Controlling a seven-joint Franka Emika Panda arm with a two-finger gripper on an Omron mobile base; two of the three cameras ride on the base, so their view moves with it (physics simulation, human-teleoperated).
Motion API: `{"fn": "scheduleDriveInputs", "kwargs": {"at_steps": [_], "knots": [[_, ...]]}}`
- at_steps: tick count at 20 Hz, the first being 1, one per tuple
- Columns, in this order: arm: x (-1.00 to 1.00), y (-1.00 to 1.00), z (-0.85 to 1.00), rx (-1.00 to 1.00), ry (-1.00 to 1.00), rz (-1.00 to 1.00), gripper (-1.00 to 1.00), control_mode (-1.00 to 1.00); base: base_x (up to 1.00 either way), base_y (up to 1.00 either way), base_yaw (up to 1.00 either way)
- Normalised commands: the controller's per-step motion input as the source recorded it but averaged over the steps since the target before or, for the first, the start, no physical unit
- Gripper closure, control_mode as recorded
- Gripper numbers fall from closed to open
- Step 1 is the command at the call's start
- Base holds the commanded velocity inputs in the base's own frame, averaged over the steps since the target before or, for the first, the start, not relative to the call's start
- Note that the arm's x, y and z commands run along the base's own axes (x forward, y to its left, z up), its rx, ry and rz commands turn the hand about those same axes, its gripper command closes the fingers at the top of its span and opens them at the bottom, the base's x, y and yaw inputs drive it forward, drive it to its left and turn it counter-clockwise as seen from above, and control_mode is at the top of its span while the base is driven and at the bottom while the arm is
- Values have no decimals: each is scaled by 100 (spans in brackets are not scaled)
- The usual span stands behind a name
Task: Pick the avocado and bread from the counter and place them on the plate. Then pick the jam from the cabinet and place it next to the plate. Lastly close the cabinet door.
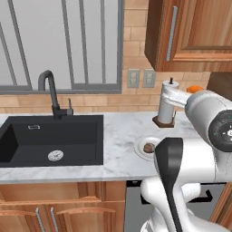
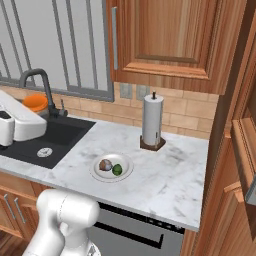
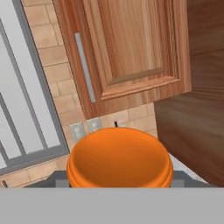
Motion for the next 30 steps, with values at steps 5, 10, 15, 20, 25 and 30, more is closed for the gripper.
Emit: {"fn": "scheduleDriveInputs", "kwargs": {"at_steps": [5, 10, 15, 20, 25, 30], "knots": [[3, 53, -23, 0, 7, -8, 100, -100, 0, 0, 0], [8, 42, -31, 0, 18, 0, 100, -100, 0, 0, 0], [0, 29, -39, 0, 8, -2, 100, -100, 0, 0, 0], [1, 23, -31, 0, 3, -6, 100, -100, 0, 0, 0], [0, 11, -31, 0, 0, -7, 100, -100, 0, 0, 0], [0, 6, -24, 1, 0, -12, 100, -100, 0, 0, 0]]}}
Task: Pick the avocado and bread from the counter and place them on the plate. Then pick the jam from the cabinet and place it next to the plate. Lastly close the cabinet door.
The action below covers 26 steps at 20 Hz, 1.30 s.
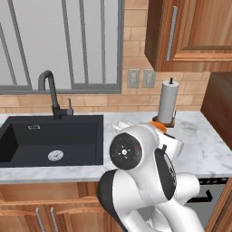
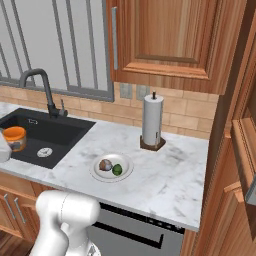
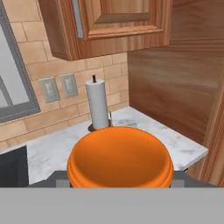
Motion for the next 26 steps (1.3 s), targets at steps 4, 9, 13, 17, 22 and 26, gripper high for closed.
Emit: {"fn": "scheduleDriveInputs", "kwargs": {"at_steps": [4, 9, 13, 17, 22, 26], "knots": [[0, 0, -21, 4, 0, -6, 100, -100, 0, 0, 0], [0, 0, -19, 5, 0, -6, 100, -100, 0, 0, 0], [0, -4, -23, 5, 0, -2, 100, -100, 0, 0, 0], [3, -3, -25, 2, 0, 0, 100, -100, 0, 0, 0], [19, 0, -25, 0, 0, 0, 100, -100, 0, 0, 0], [15, -5, -25, 0, 0, 0, 100, -100, 0, 0, 0]]}}
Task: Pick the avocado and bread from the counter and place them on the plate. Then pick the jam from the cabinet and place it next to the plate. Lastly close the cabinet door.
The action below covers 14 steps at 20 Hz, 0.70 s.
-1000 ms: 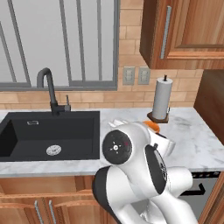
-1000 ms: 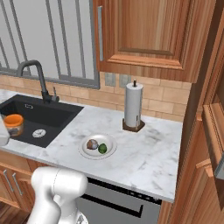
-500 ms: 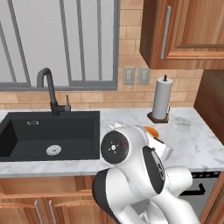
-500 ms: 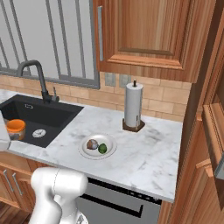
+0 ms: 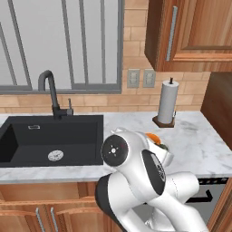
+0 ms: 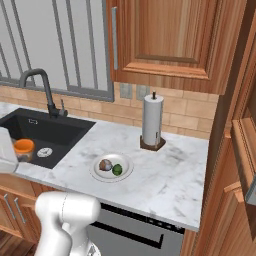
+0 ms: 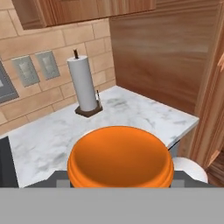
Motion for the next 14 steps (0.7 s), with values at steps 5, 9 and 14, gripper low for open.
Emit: {"fn": "scheduleDriveInputs", "kwargs": {"at_steps": [5, 9, 14], "knots": [[12, -8, -23, 1, 0, 0, 100, -100, 0, 0, 0], [20, -8, -27, 0, 0, 0, 100, -100, 0, 0, 0], [27, -4, -31, 0, 0, 0, 100, -100, 0, 0, 0]]}}
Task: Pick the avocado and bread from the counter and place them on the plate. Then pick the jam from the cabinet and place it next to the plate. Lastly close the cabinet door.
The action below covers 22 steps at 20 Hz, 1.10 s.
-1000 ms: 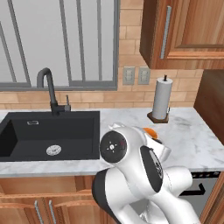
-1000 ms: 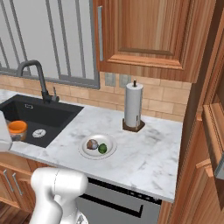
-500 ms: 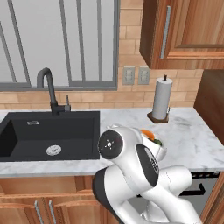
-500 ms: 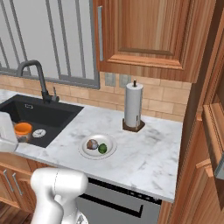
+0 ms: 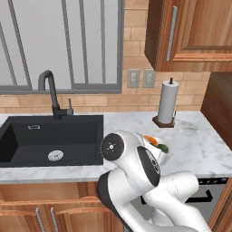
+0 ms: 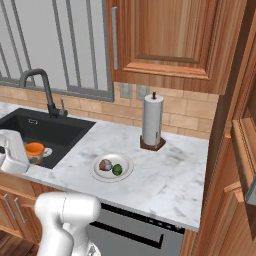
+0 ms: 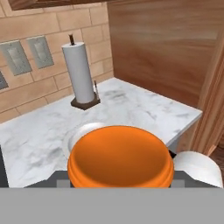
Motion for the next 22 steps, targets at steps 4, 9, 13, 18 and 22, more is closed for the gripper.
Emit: {"fn": "scheduleDriveInputs", "kwargs": {"at_steps": [4, 9, 13, 18, 22], "knots": [[42, 0, -34, 0, 0, 0, 100, -100, 0, 0, 0], [43, 0, -39, 0, 0, 0, 100, -100, 0, 0, 0], [43, 0, -41, 0, 0, 0, 100, -100, 0, 0, 0], [38, 0, -37, 0, 0, 0, 100, -100, 0, 0, 0], [28, 0, -30, 0, 0, -7, 100, -100, 0, 0, 0]]}}
